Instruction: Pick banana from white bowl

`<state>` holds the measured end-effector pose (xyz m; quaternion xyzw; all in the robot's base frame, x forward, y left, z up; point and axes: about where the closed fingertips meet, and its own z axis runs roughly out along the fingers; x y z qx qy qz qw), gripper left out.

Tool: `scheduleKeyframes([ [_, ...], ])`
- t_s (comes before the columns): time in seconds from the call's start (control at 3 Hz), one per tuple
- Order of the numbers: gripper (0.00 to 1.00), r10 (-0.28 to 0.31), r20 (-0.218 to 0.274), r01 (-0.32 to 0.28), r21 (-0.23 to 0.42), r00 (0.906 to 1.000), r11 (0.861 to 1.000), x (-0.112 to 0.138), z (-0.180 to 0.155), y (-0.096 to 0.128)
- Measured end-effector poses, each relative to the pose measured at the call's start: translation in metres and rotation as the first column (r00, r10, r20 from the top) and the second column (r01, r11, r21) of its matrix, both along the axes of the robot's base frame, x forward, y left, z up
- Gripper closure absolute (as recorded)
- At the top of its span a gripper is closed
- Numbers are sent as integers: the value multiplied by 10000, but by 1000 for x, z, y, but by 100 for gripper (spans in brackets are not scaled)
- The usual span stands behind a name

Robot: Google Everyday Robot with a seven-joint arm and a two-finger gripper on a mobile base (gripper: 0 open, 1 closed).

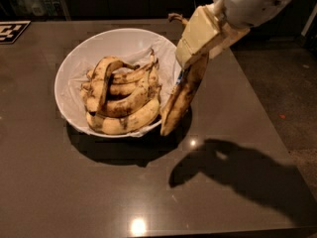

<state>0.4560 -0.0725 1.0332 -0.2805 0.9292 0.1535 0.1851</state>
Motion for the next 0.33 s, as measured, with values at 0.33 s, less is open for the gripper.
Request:
scheduleKeyframes([
  [0.33, 100, -388, -105, 388, -3, 9992, 9992, -12, -8, -17],
])
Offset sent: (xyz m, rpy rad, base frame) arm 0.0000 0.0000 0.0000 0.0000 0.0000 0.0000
